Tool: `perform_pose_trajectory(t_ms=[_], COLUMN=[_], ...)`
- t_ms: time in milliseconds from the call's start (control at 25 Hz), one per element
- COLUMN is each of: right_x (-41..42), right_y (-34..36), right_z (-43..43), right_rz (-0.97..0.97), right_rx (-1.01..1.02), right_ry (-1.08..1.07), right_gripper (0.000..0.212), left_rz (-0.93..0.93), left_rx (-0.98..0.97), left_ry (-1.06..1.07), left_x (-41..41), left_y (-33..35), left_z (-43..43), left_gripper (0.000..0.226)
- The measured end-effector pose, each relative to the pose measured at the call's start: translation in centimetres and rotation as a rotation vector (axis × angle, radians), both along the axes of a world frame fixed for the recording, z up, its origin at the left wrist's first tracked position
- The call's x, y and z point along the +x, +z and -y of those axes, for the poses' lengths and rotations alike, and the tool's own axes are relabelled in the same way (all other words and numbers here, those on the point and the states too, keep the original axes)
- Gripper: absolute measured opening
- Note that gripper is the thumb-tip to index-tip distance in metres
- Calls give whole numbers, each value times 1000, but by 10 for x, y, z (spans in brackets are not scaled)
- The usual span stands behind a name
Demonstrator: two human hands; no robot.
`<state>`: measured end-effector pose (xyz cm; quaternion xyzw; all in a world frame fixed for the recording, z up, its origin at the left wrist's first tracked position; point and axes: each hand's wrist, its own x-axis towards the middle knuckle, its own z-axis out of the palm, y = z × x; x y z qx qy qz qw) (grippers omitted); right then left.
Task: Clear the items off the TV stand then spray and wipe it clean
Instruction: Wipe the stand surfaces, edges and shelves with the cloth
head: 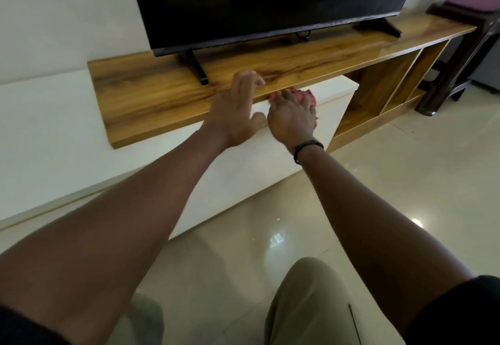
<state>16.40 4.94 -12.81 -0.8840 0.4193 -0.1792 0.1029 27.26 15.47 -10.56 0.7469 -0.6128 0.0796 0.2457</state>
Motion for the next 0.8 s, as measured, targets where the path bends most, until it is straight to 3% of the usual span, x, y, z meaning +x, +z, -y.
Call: perform_pose_trajectory(t_ms=[80,160,240,320,520,640,760,800], right_x=[-1,-13,-19,-7,43,63,74,75], right_y=[-4,3,8,4,-14,-12,-1,7], right_z=[-26,-19,-4,-10,-118,-190,-241,-242], right_rz=[37,223,318,274,237,292,312,320], right_rx=[-67,43,137,99,-18,-49,25,140], right_ry=[148,227,122,-18,165,308,566,598], right_gripper=[45,36,34,35,28,22,20,17], left_rz=[-131,-37,39,15,-385,-477,-713,-817], left_rx=[-57,-23,28,37,-160,-236,-367,-457], left_ry=[47,194,340,356,311,272,261,272], left_x=[13,41,64,73,71,72,70,73], left_y=[9,4,-10,-24,-18,-17,-4,0], left_z=[-33,-87,-149,-182,-171,-175,-180,-185], left_gripper=[41,37,35,37,35,33,28,26])
